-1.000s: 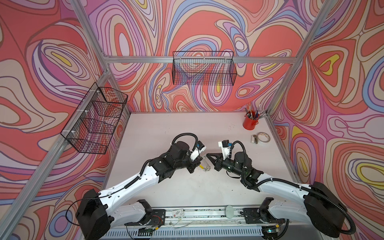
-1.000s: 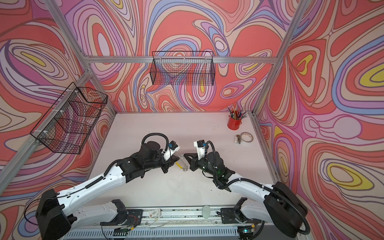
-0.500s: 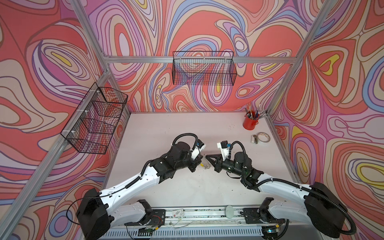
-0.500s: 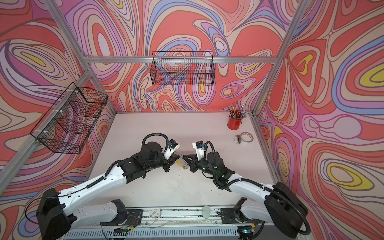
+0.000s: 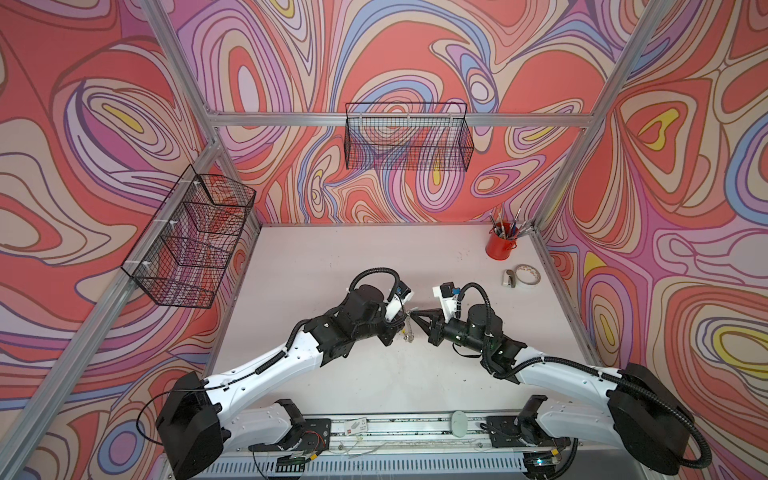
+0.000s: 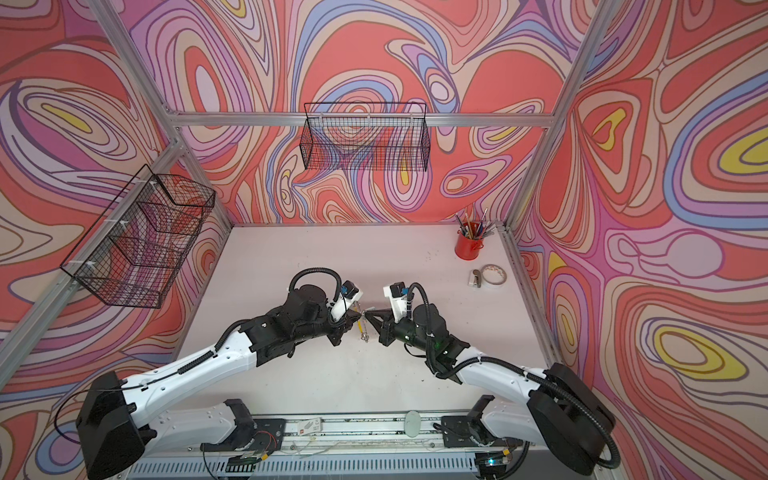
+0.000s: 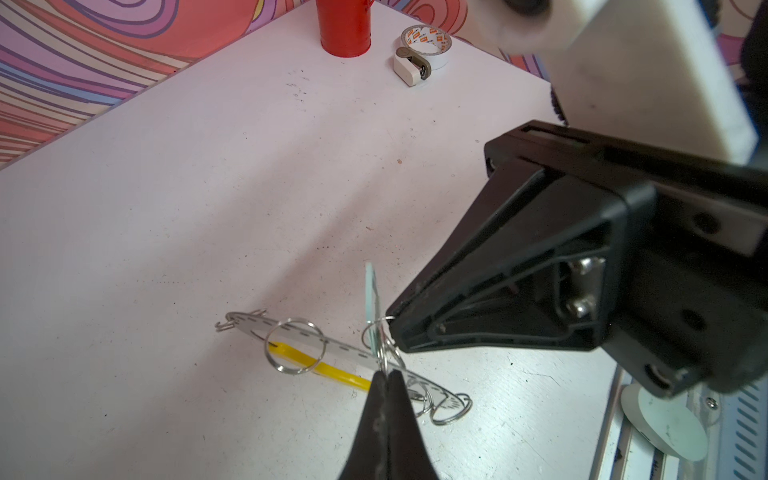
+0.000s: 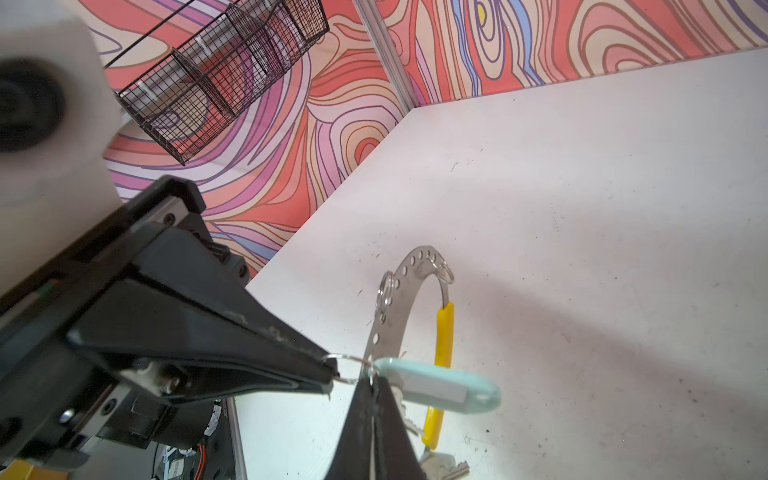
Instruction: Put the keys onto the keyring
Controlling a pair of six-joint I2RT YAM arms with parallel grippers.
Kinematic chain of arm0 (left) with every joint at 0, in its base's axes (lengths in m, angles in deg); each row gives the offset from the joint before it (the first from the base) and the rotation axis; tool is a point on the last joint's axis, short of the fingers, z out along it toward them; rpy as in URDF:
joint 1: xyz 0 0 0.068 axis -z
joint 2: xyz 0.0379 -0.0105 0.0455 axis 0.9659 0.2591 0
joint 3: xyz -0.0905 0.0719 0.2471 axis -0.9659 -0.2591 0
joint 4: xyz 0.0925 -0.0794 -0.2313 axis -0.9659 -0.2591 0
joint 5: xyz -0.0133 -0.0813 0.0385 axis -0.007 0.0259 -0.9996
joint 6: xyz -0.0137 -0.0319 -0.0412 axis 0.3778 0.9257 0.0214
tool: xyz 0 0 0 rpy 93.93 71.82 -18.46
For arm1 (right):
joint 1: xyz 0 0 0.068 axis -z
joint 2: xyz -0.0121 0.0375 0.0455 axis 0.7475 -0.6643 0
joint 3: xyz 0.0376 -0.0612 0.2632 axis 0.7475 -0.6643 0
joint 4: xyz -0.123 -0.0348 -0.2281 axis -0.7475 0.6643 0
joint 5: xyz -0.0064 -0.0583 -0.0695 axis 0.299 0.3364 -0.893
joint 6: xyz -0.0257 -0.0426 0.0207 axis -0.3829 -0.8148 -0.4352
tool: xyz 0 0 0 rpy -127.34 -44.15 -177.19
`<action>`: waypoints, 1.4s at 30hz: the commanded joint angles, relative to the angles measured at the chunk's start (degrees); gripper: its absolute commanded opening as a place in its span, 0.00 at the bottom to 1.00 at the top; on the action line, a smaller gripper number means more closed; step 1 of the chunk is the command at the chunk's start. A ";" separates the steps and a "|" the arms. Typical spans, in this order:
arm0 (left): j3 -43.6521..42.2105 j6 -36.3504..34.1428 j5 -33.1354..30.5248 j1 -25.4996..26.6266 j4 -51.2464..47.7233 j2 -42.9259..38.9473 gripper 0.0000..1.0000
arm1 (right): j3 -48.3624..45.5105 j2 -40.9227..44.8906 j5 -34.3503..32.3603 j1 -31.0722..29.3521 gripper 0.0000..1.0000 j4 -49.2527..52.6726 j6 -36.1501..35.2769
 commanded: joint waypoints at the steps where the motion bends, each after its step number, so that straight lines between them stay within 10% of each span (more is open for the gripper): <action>1: 0.03 -0.64 0.10 0.52 0.10 0.05 0.00 | 0.51 0.12 -0.95 -0.34 0.00 -2.62 1.11; 42: -3.06 5.73 -6.38 1.31 3.53 -1.80 0.00 | -0.50 6.61 -9.14 1.46 0.00 8.30 -3.01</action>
